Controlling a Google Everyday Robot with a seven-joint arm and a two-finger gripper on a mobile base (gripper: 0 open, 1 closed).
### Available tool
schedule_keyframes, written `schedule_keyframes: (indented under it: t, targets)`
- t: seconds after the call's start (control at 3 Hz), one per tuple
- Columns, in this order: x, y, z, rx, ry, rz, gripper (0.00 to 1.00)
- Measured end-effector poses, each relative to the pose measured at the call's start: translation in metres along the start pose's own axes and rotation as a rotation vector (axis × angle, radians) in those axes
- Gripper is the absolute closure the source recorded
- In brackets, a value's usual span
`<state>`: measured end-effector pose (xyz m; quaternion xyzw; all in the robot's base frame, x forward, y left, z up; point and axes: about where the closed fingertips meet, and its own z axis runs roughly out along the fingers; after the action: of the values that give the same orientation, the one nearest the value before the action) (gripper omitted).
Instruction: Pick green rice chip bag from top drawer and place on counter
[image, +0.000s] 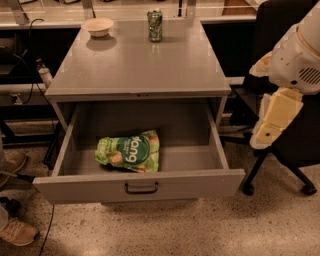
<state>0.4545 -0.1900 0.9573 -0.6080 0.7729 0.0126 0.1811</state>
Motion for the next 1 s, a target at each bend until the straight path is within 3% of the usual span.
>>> schedule_keyframes:
  t: [0.33, 0.67, 1.0]
  targets:
    - [-0.041, 0.014, 0.044, -0.067, -0.121, 0.039, 0.0]
    - [-0.109, 0.049, 0.112, -0.139, -0.279, 0.083, 0.0]
    - [-0.148, 0.07, 0.143, -0.165, -0.37, 0.096, 0.0]
